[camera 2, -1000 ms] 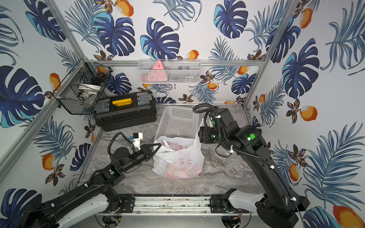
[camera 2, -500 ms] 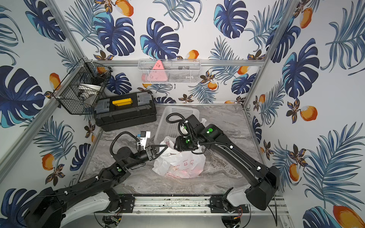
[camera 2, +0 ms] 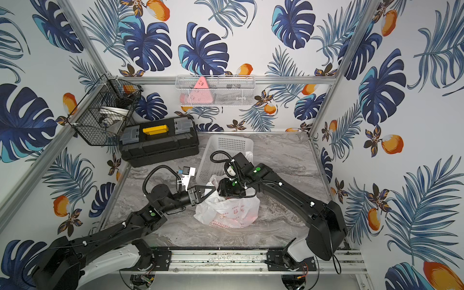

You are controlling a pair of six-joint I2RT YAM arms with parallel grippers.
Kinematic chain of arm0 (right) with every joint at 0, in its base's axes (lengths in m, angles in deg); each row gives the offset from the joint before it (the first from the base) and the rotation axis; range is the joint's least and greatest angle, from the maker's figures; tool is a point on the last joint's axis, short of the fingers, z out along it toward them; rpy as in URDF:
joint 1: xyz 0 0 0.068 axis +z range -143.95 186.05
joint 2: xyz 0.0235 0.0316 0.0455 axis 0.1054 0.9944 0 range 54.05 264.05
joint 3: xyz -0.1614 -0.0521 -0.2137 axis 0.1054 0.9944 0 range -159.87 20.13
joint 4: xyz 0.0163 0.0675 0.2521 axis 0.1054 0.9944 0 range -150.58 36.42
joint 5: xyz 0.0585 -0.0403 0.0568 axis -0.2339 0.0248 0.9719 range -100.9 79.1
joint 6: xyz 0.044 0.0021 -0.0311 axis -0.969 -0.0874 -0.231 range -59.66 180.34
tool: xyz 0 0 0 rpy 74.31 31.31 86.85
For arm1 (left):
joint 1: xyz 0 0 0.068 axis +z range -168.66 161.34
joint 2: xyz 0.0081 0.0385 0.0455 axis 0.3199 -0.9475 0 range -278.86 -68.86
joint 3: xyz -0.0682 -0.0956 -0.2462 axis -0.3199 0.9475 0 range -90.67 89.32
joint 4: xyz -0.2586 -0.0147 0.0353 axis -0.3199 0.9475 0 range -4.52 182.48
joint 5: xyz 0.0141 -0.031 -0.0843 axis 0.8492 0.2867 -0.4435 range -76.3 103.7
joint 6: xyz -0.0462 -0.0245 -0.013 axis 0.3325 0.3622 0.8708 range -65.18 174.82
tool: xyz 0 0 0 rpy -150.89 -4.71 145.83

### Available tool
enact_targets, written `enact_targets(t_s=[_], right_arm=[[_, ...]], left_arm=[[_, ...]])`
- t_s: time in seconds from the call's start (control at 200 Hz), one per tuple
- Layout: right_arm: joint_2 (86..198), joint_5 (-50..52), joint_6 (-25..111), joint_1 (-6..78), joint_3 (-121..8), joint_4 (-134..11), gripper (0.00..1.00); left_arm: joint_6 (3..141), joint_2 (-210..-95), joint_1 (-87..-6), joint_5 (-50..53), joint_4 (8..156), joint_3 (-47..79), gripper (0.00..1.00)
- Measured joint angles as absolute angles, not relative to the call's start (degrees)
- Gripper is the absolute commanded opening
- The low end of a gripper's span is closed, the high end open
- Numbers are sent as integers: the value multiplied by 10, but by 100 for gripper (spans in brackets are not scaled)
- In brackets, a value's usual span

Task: Place the peach into a plastic bag & tie a knot
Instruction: Adjust the plastic bag at the center of the board.

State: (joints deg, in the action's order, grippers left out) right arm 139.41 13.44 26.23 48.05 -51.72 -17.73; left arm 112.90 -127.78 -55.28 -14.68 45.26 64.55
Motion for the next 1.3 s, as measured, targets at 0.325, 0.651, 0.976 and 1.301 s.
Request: enact_targets(t_s=[0.325,0.651,0.976,1.301], right_arm=[[1408,80,264,480,-541,-158,5],[1370,-11,332,480,-634,-111,0],[1374,-48,390,480,-748,-30,2],[1390,-54,415,480,-788,-16,4]], left_arm=[[1098,-1268,-553,-153,483,631,6],[1014,-1199,-546,-132,679,572,31],[843,-1194,-545,-82,915,411,55],[762,-1320,-545,-110,1003,329,55]])
